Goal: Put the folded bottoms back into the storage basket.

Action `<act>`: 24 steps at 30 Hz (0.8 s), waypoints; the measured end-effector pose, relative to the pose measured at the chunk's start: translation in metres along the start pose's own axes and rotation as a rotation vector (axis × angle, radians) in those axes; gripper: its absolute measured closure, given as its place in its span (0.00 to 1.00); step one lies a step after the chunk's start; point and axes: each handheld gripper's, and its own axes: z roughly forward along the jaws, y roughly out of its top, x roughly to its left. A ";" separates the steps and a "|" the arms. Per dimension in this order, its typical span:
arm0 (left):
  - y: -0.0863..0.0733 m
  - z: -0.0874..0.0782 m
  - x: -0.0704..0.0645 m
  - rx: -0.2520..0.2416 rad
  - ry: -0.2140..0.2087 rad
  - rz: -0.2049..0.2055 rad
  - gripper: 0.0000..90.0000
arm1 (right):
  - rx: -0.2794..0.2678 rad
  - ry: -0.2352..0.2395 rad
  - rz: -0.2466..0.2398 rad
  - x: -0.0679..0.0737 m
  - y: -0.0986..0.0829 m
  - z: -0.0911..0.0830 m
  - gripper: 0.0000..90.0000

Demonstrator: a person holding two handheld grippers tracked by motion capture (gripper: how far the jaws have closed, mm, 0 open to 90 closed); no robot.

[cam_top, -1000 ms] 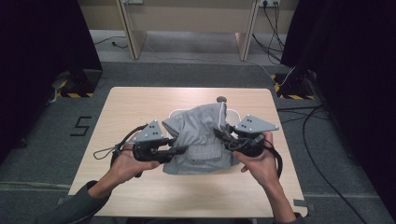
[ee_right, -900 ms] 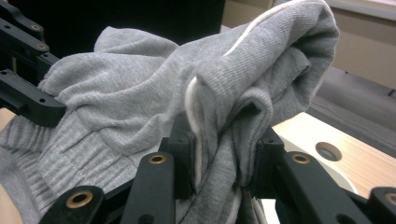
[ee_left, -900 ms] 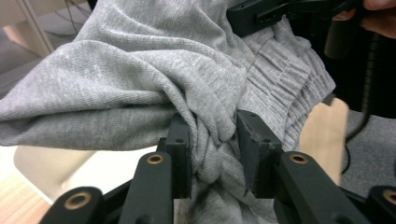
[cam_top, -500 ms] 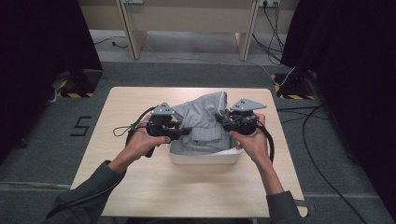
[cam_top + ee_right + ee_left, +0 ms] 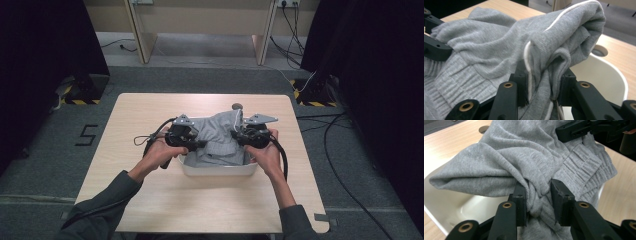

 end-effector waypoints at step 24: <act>-0.017 0.034 0.024 0.110 0.097 -0.057 0.70 | 0.145 -0.091 0.011 0.002 -0.014 0.023 0.54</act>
